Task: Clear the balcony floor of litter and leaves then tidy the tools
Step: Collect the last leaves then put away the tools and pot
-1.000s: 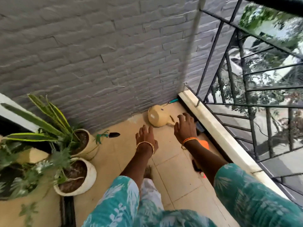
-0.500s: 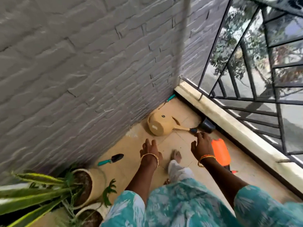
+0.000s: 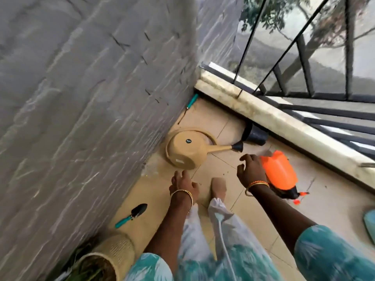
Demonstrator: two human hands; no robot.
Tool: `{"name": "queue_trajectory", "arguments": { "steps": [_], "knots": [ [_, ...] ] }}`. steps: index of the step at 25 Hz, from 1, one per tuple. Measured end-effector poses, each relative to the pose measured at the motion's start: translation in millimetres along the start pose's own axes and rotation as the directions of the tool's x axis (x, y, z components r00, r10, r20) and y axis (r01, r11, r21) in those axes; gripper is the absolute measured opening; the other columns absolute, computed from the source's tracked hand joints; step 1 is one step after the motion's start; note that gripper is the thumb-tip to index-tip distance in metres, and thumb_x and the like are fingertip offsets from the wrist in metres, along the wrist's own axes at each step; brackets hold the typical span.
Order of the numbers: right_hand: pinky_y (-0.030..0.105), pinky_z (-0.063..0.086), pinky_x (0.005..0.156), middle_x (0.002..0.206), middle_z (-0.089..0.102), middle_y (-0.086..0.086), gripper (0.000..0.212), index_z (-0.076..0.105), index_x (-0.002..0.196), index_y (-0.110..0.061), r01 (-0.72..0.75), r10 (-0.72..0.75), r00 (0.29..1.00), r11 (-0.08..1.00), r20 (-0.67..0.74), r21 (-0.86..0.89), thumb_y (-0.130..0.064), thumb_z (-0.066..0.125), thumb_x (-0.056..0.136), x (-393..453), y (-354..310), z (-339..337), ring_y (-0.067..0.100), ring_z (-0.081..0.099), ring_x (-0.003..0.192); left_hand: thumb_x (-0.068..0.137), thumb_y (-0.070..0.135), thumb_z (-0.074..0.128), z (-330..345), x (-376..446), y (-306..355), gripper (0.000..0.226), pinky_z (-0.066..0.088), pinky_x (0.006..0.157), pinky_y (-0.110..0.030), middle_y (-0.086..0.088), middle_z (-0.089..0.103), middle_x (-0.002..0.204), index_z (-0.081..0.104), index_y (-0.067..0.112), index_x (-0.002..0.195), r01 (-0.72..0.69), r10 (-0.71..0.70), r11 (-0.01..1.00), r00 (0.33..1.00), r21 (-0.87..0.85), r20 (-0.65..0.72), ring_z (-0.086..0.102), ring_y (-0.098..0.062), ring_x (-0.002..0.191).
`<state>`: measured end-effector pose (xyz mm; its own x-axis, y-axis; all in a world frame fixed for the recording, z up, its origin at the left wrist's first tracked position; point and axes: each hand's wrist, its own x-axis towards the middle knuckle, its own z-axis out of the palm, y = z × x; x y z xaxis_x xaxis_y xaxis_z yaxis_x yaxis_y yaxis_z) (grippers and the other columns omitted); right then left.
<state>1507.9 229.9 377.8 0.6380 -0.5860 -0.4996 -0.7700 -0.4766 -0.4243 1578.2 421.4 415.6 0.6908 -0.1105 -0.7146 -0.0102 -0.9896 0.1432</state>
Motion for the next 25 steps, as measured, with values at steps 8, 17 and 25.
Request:
{"name": "queue_trajectory", "arguments": {
  "steps": [8, 17, 25],
  "knots": [
    [0.037, 0.041, 0.087, 0.109, 0.056, 0.022, 0.022, 0.061, 0.1, -0.001, -0.146, 0.14, 0.987, 0.986, 0.073, 0.079, -0.004, 0.052, 0.081, 141.8, 36.5, 133.7, 0.039, 0.051, 0.105, 0.09, 0.03, 0.052, 82.1, 189.4, 0.6, 0.055, 0.024, 0.11, -0.037, -0.015, 0.021, 0.154, 0.04, 0.01, 0.139, -0.142, 0.147, 0.987, 0.987, 0.08, -0.064, 0.019, -0.03, 0.142],
    [0.04, 0.044, 0.091, 0.118, 0.056, 0.024, 0.036, 0.055, 0.119, -0.004, -0.075, 0.087, 0.978, 0.995, 0.192, -0.071, -0.022, 0.055, 0.089, 287.9, 59.5, 249.9, 0.039, 0.052, 0.109, 0.086, 0.042, 0.051, 128.4, 318.8, -21.8, 0.054, 0.028, 0.104, -0.047, -0.016, 0.036, 0.147, 0.051, 0.011, 0.13, -0.121, 0.153, 0.981, 0.962, 0.151, -0.224, 0.029, -0.032, 0.137],
    [0.038, 0.045, 0.088, 0.122, 0.055, 0.022, 0.045, 0.048, 0.124, -0.002, -0.314, 0.327, 0.877, 0.945, 0.351, -0.096, -0.016, 0.063, 0.084, 319.7, 69.3, 296.6, 0.037, 0.054, 0.11, 0.089, 0.039, 0.05, 125.6, 342.0, -18.8, 0.049, 0.03, 0.103, -0.045, -0.008, 0.035, 0.145, 0.045, 0.018, 0.133, -0.136, 0.178, 0.963, 0.97, 0.233, -0.166, 0.031, -0.027, 0.134]
  ]
}}
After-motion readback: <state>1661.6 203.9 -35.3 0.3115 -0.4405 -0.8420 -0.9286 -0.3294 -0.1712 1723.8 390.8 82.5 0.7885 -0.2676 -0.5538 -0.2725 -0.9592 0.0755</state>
